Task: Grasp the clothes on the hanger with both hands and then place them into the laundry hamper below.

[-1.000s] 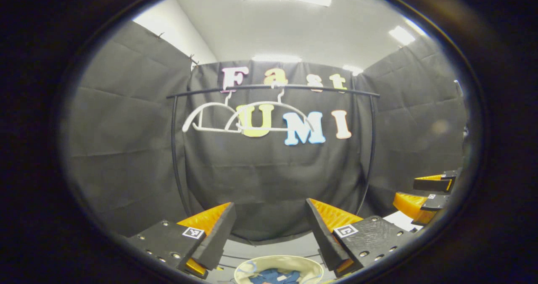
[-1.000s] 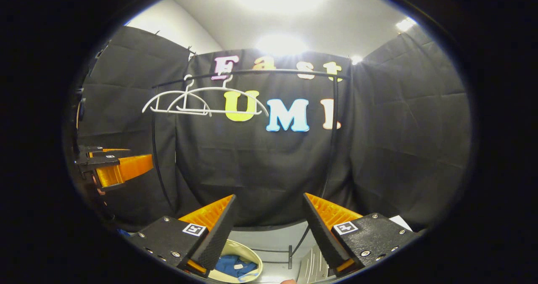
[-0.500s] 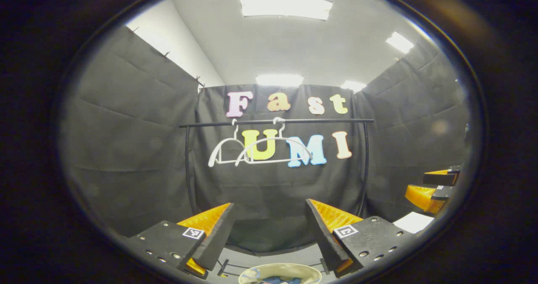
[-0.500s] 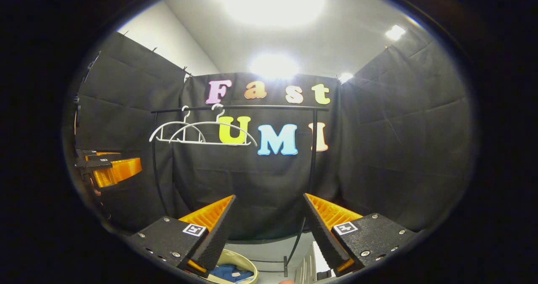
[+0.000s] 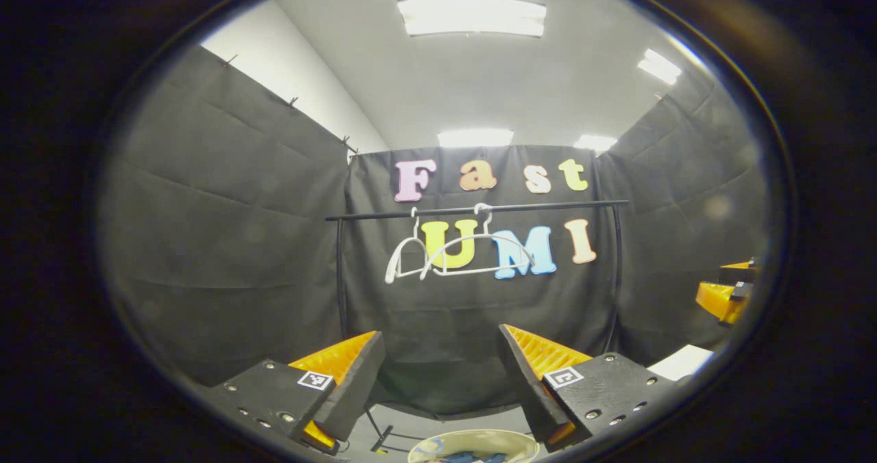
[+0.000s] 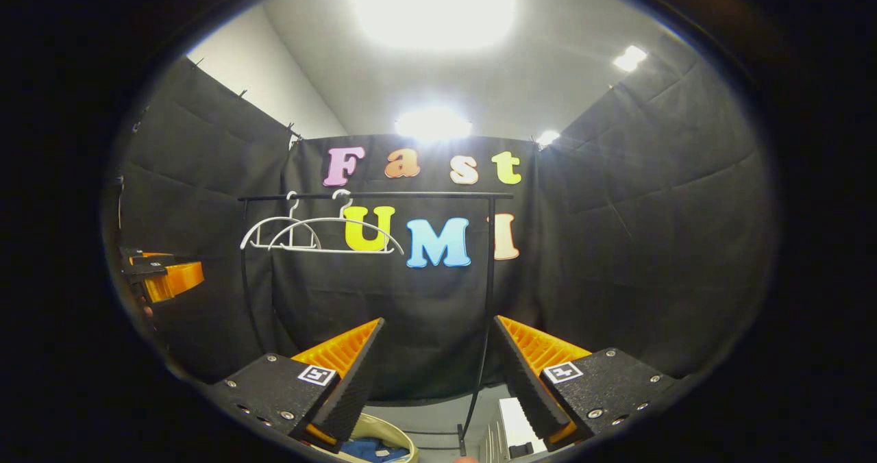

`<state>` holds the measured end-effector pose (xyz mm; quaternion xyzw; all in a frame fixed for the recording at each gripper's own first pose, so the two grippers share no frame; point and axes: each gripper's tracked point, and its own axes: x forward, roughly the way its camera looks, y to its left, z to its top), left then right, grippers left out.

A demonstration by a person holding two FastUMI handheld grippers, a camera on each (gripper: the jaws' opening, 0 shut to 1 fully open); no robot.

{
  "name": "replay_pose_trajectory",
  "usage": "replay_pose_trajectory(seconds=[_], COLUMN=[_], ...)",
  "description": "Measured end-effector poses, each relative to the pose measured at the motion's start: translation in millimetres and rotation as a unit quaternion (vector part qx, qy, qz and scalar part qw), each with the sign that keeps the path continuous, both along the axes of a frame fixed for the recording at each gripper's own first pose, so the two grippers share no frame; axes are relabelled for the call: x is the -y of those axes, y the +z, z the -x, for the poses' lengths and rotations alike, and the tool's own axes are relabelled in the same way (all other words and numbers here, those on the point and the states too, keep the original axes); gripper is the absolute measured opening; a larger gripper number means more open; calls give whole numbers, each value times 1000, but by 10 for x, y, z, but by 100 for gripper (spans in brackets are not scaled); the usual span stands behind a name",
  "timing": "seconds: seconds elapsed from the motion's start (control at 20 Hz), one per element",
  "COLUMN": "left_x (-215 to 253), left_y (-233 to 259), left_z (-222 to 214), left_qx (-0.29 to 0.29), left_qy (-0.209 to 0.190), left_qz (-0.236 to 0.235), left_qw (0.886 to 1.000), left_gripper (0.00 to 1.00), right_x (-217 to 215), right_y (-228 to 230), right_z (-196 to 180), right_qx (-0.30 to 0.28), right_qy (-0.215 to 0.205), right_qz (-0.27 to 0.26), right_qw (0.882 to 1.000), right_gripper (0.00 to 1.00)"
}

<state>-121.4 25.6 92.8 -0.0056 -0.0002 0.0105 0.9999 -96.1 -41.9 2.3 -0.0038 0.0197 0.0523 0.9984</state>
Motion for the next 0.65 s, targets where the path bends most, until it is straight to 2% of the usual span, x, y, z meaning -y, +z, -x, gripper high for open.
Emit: replay_pose_trajectory(seconds=[0.65], left_x=[-79], left_y=[121], left_z=[49], left_qx=[21], left_qy=[10], left_qz=[-14], left_qw=[1000], left_gripper=[96], right_x=[42], right_y=[-22], right_z=[7], right_qx=[-4], right_qy=[-4], right_qz=[7], right_qw=[1000], right_gripper=[94])
